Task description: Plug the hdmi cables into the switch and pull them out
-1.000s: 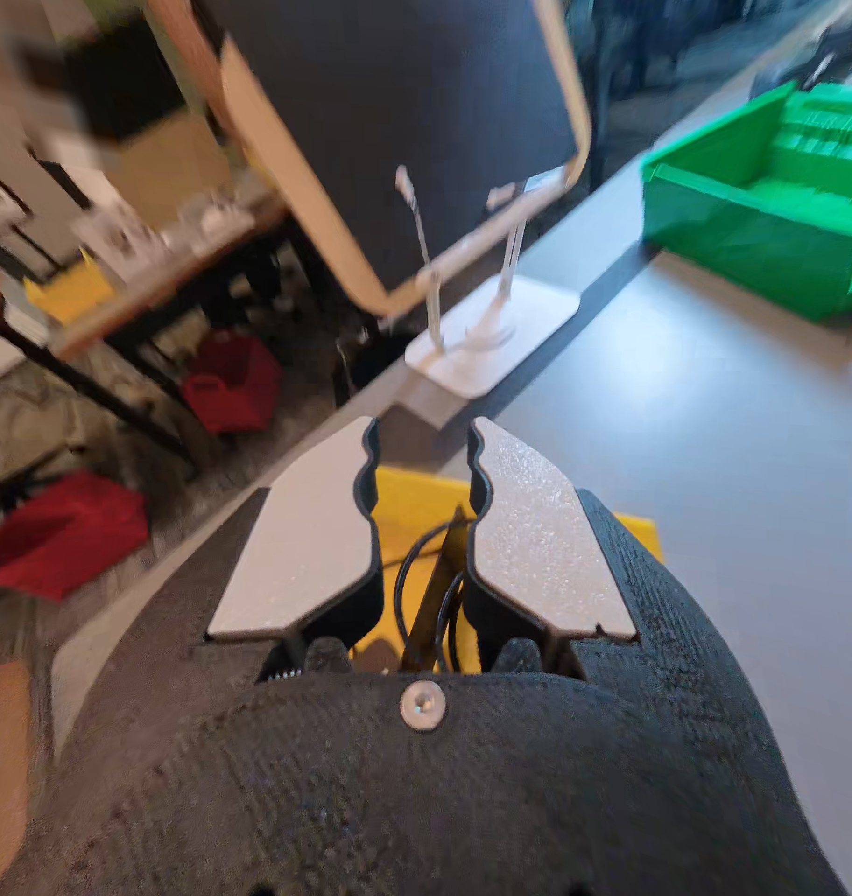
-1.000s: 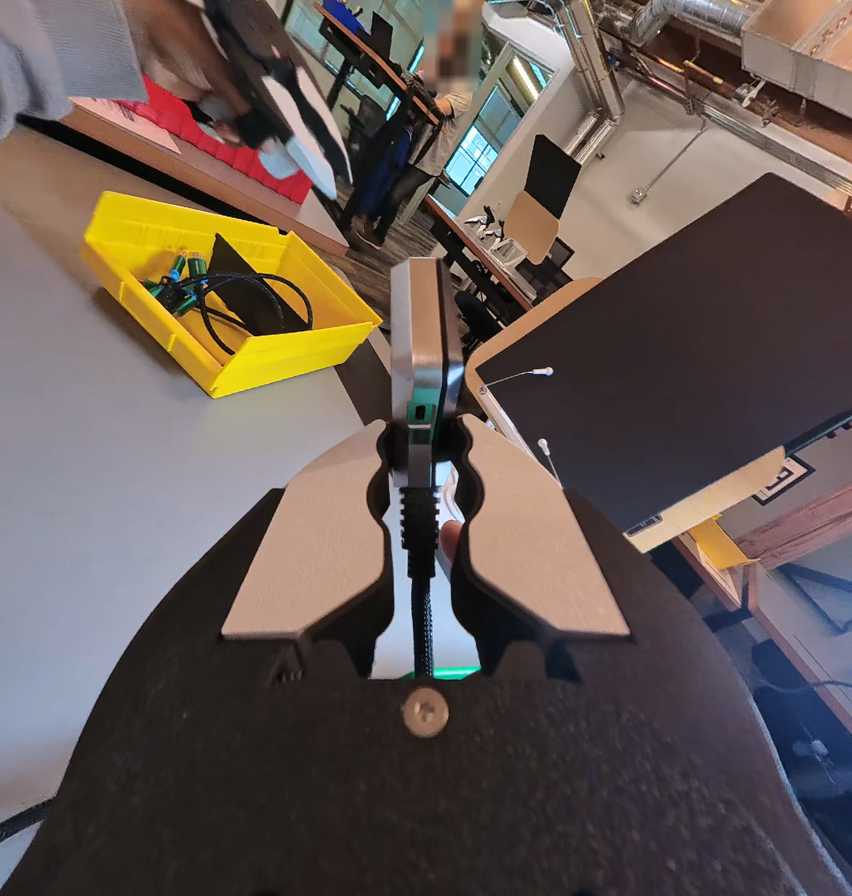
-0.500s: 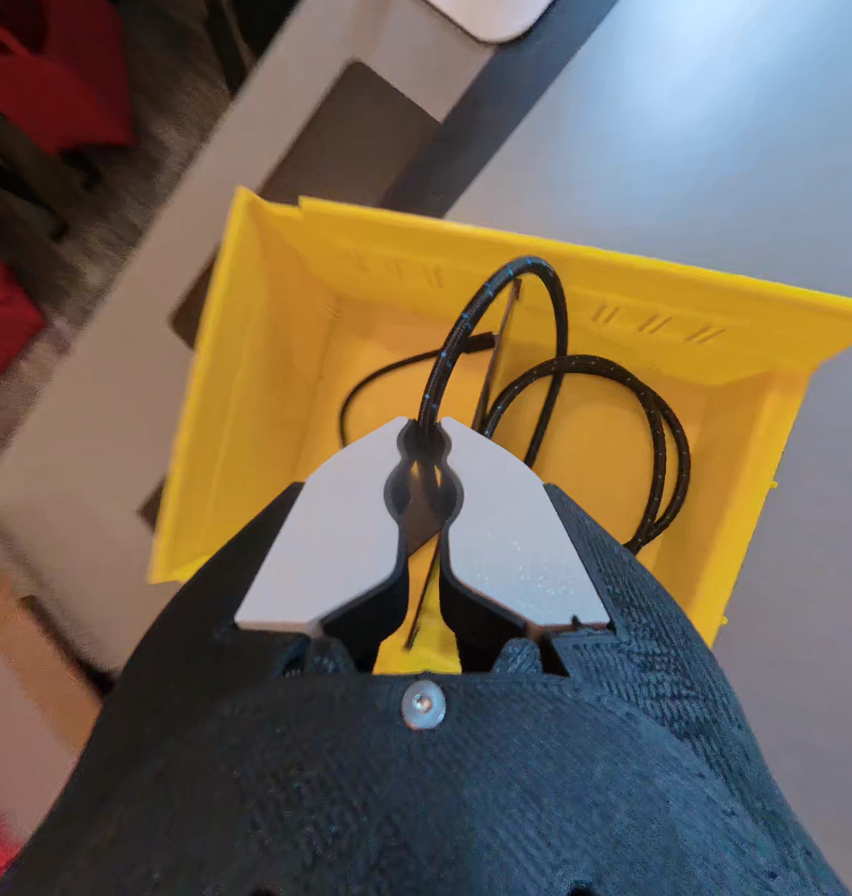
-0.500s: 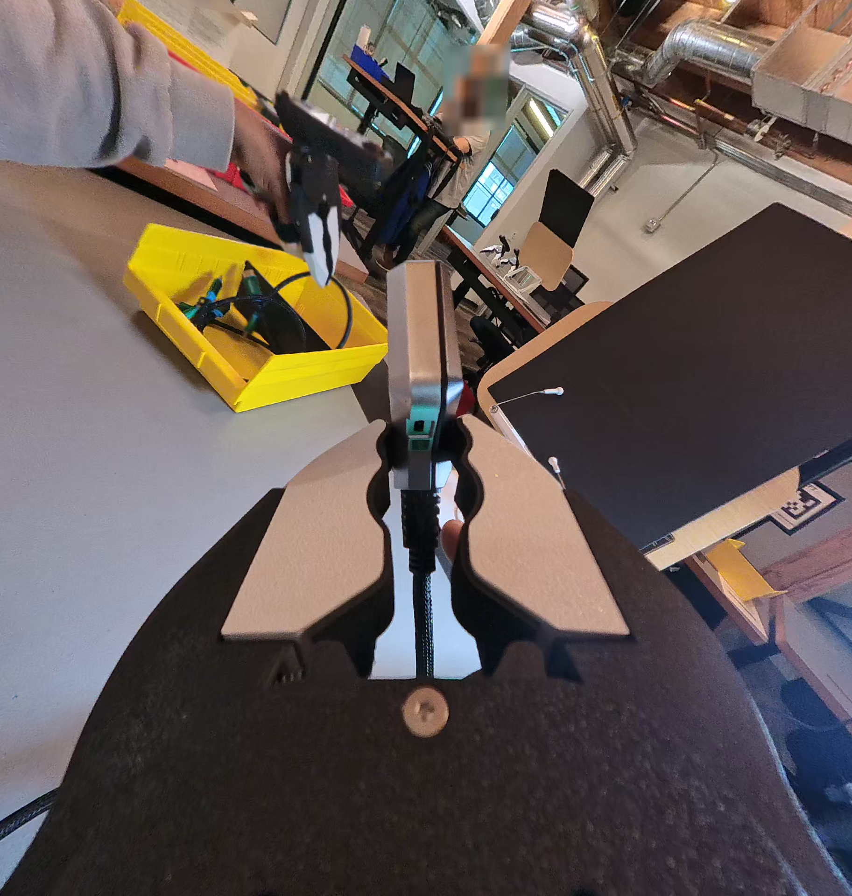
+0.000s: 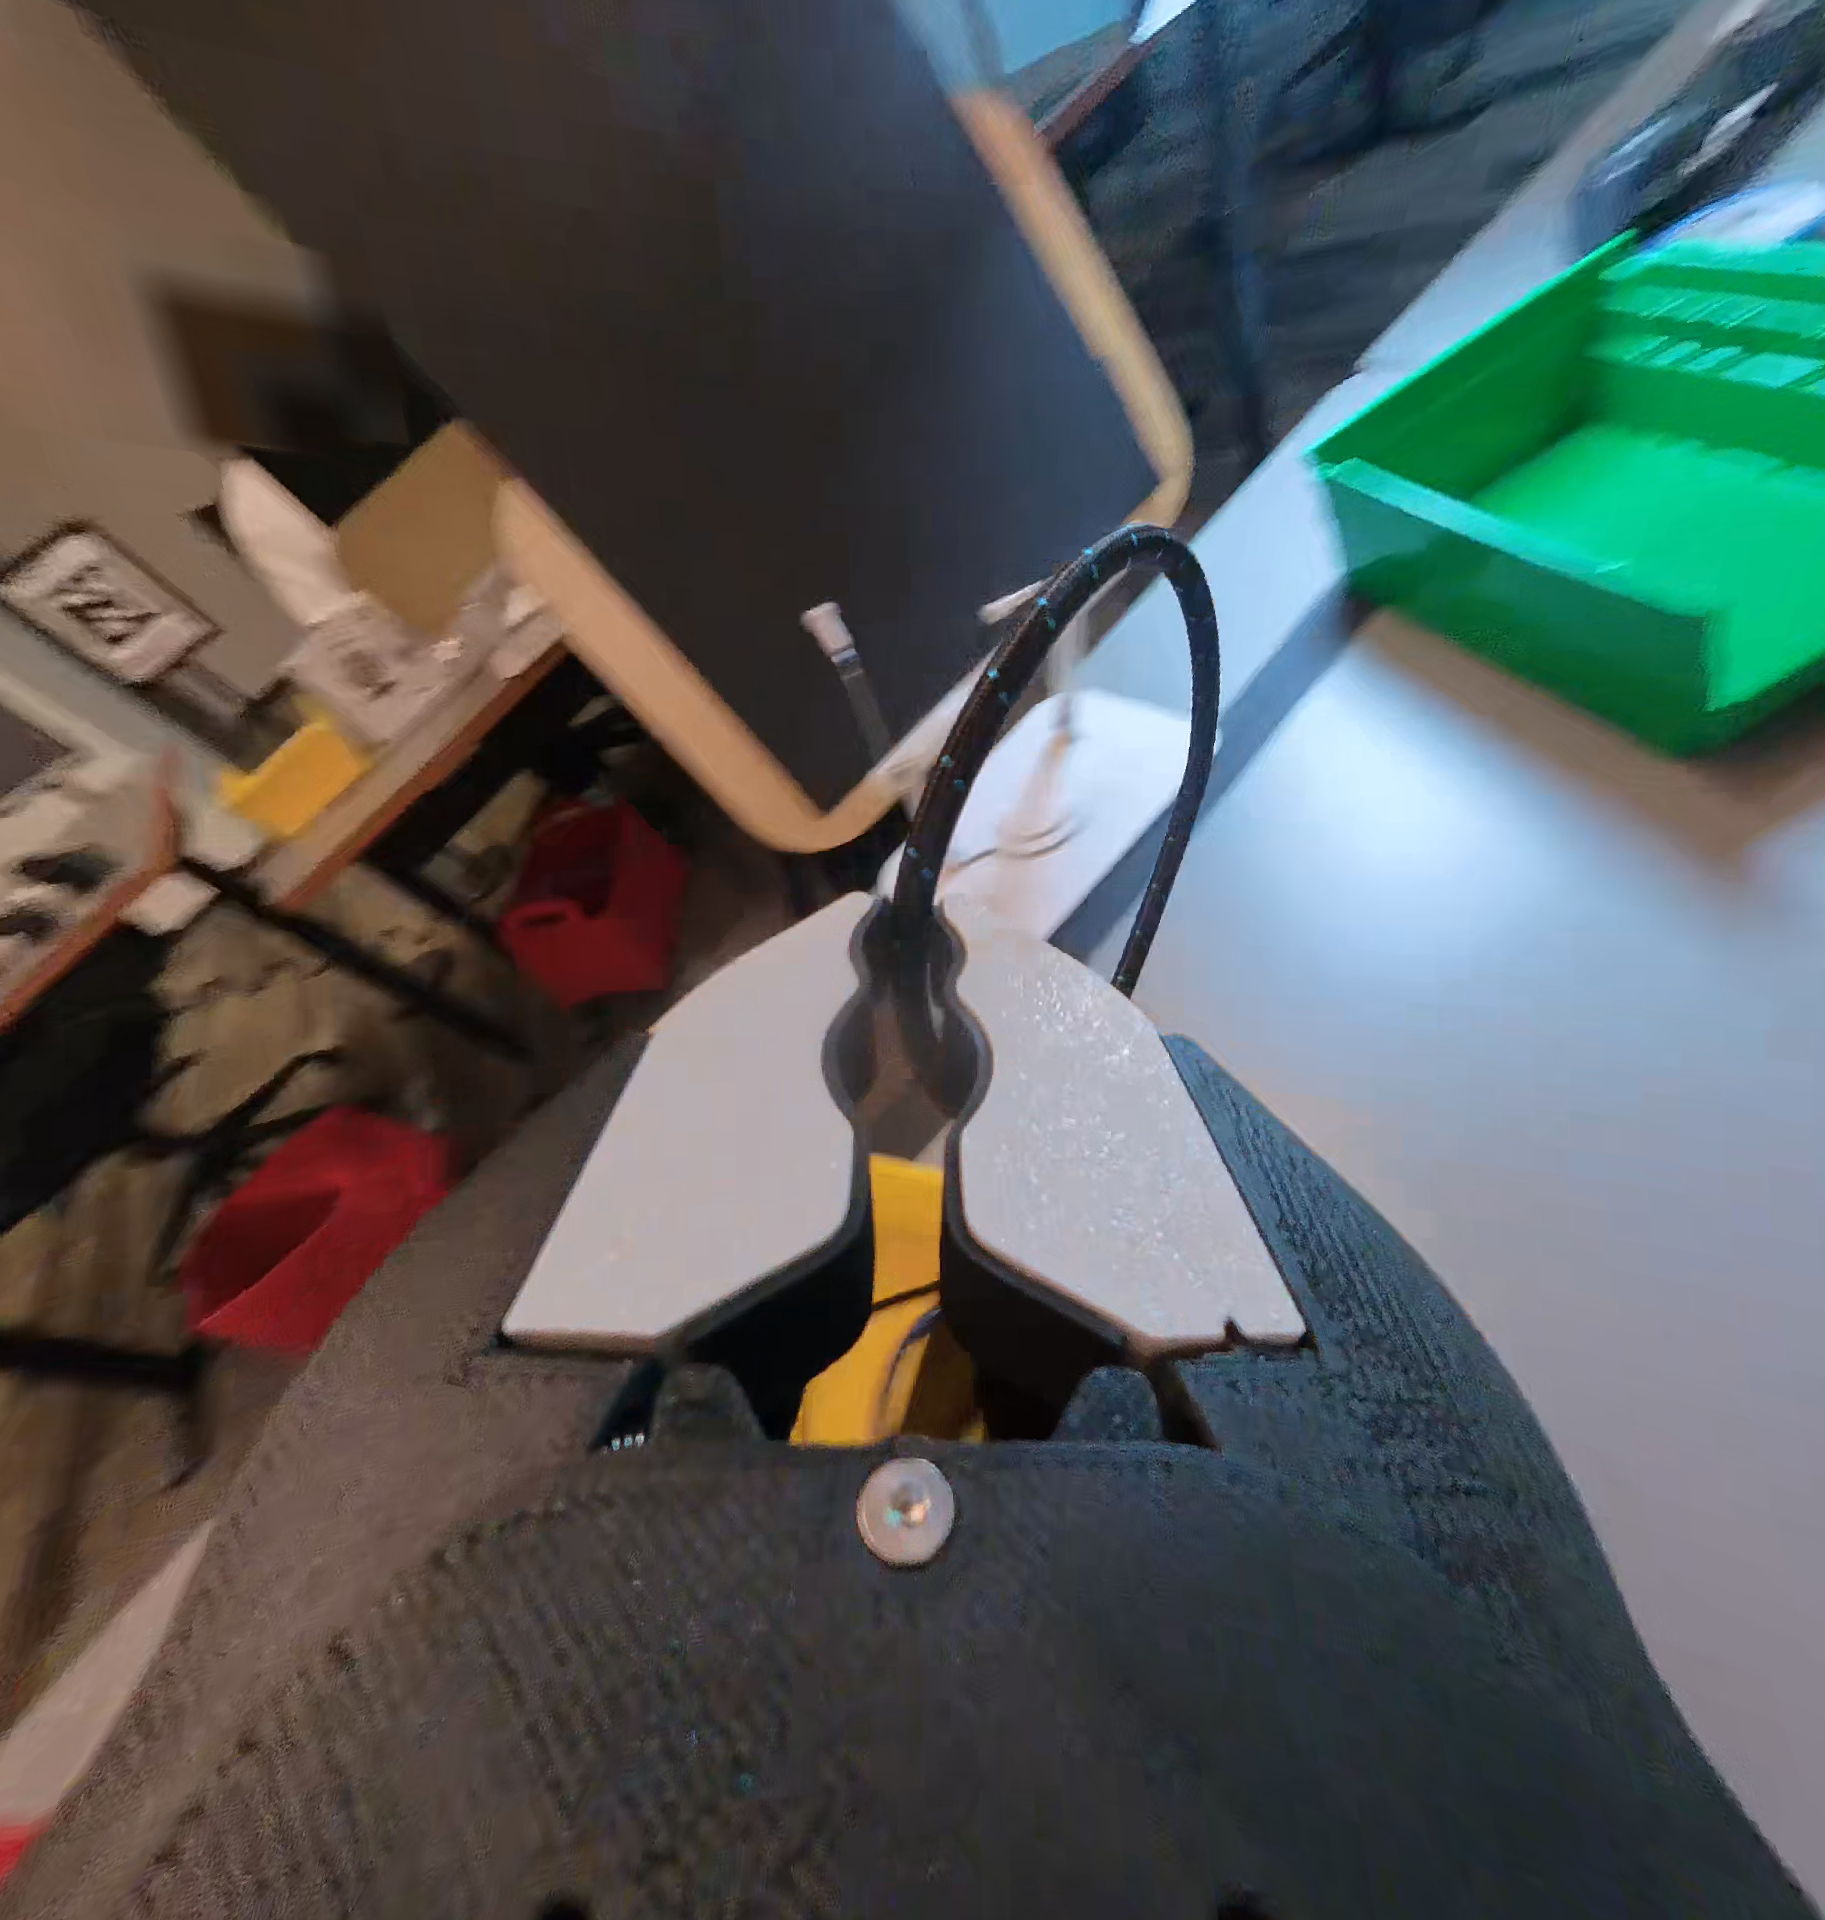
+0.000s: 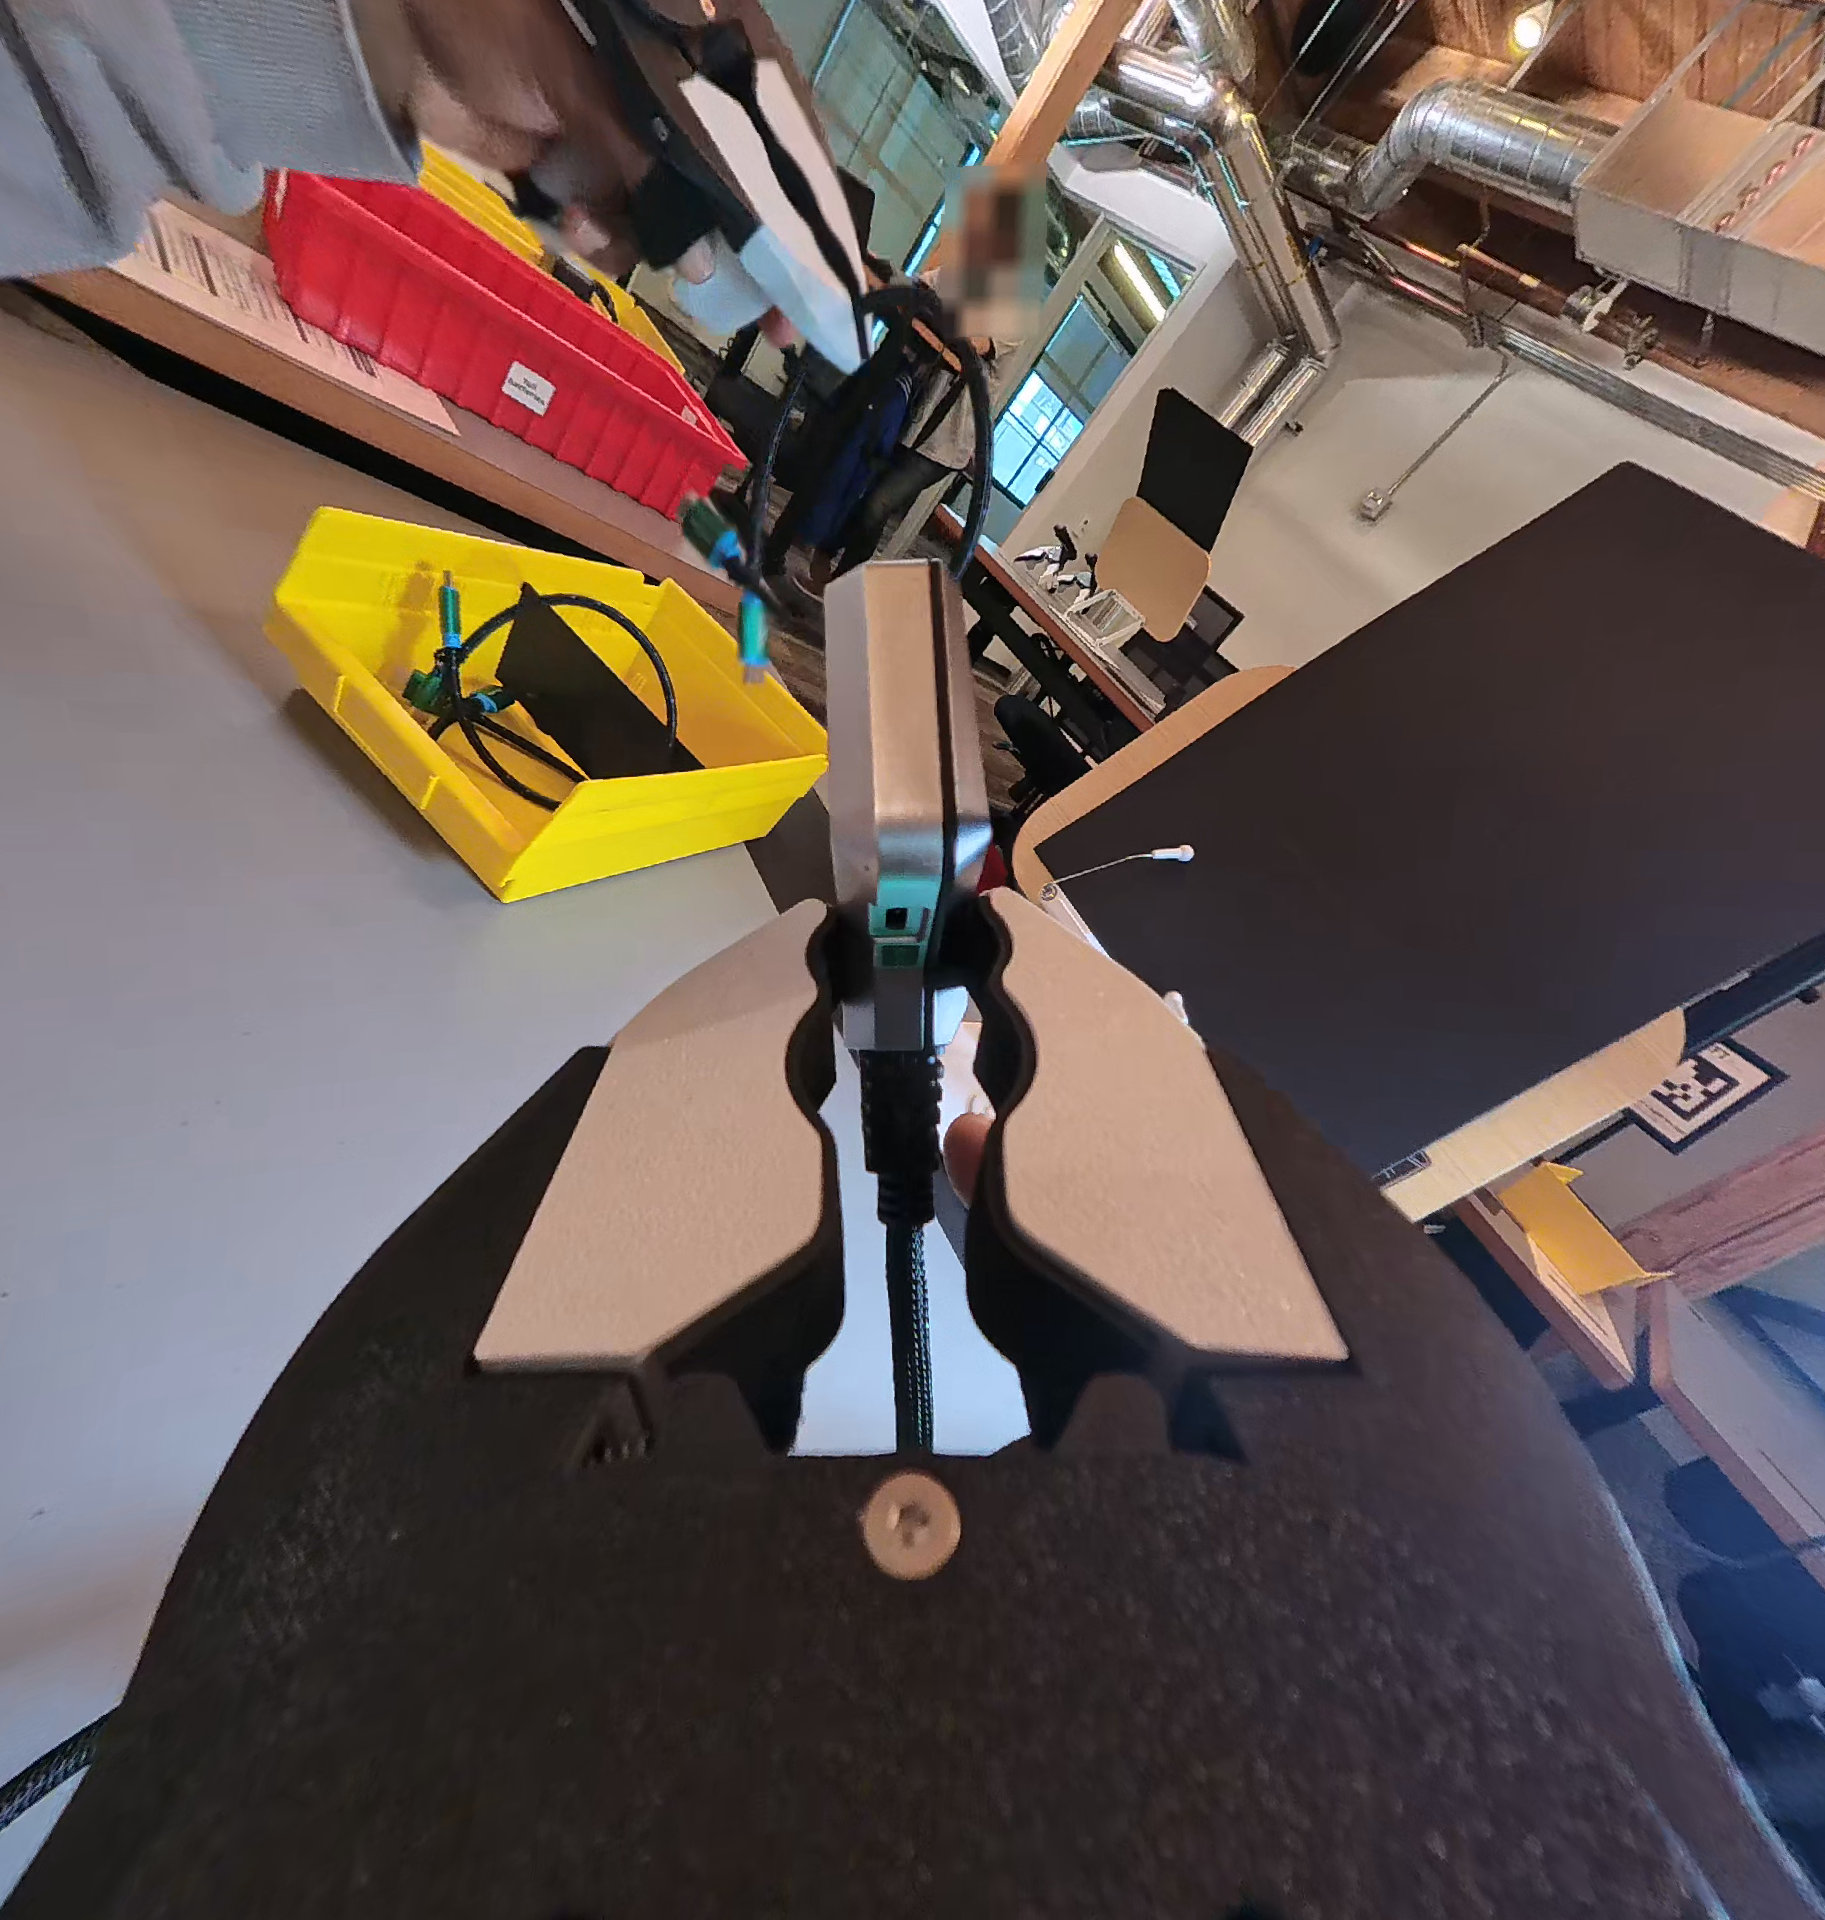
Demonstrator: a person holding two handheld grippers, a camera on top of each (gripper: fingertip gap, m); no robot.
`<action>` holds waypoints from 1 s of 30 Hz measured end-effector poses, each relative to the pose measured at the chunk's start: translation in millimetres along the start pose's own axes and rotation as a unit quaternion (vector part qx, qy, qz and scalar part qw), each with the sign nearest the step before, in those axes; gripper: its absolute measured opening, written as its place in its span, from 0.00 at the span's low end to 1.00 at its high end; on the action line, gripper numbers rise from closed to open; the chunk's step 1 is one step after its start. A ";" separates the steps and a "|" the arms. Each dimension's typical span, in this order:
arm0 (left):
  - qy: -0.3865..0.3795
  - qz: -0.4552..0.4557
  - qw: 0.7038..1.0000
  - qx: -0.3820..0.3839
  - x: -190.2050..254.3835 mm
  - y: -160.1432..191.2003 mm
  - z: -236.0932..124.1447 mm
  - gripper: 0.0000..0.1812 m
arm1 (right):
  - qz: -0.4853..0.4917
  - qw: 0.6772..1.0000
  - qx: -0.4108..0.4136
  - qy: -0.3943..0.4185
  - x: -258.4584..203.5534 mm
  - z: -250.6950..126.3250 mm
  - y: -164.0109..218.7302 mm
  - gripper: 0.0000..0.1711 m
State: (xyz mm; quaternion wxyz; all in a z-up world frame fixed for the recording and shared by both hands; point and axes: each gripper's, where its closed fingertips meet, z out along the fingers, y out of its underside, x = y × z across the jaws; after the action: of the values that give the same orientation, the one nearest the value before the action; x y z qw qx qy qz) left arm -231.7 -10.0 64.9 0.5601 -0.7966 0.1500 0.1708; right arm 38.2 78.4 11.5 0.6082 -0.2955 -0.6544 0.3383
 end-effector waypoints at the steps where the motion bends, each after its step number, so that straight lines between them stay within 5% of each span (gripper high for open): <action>1: 0.035 -0.024 0.999 0.014 19.0 -5.6 6.3 0.04 | 0.001 1.000 0.001 0.003 1.9 -1.2 0.0 0.13; 5: 0.173 -0.116 0.978 0.030 105.2 1.3 43.8 0.04 | 0.006 1.000 0.004 0.011 10.3 -4.2 1.8 0.13; 9: 0.244 -0.188 0.951 -0.033 182.9 60.8 99.4 0.04 | 0.008 1.000 -0.004 0.016 14.9 -5.7 9.4 0.13; 15: 0.251 -0.270 0.926 -0.079 212.0 120.6 143.4 0.04 | 0.014 1.000 -0.012 0.020 19.9 -7.1 17.8 0.13; 18: 0.226 -0.243 0.938 -0.097 205.3 131.0 140.8 0.16 | 0.018 1.000 -0.016 0.019 20.2 -5.5 21.9 0.13; 23: 0.201 -0.099 0.973 -0.059 204.5 109.0 117.8 0.21 | 0.018 1.000 -0.021 0.012 15.7 -0.3 25.0 0.13; 30: 0.375 0.054 0.911 -0.160 292.1 138.6 120.5 0.26 | 0.010 1.000 -0.030 0.004 10.3 1.7 25.7 0.13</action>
State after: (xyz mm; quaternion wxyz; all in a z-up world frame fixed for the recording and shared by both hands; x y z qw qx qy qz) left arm -42.0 44.4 -218.2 0.3174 -0.8720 0.3619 -0.0890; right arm 35.0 101.8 -3.0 0.5983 -0.3209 -0.6591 0.3235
